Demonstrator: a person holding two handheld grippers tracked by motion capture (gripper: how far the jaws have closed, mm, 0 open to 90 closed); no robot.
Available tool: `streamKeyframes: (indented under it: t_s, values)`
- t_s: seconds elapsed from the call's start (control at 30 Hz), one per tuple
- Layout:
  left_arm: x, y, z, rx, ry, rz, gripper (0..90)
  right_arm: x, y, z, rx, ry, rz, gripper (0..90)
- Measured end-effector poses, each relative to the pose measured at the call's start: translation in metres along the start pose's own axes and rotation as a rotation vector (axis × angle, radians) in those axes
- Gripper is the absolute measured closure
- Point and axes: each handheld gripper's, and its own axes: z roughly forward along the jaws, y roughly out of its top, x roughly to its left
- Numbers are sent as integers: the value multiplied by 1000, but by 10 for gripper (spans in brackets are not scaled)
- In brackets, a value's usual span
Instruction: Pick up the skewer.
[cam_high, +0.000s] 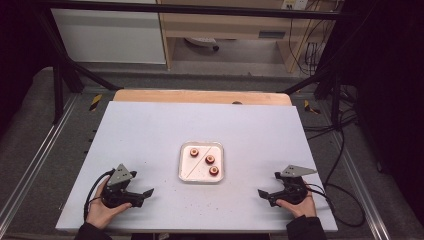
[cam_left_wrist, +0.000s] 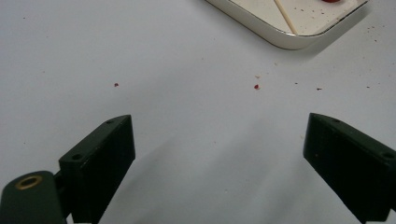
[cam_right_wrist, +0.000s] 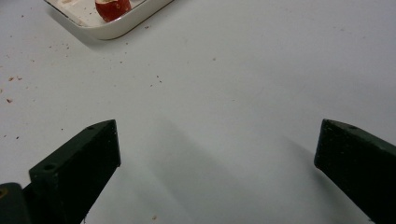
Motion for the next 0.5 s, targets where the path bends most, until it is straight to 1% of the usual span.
streamKeyframes:
  t_s: [0.37, 0.5]
  values:
    - [-3, 6, 2, 4, -9, 12, 90, 0, 0, -2, 3, -2, 9, 7]
    - [-4, 8, 3, 2, -10, 7, 89, 1, 0, -1, -1, 1, 12, 8]
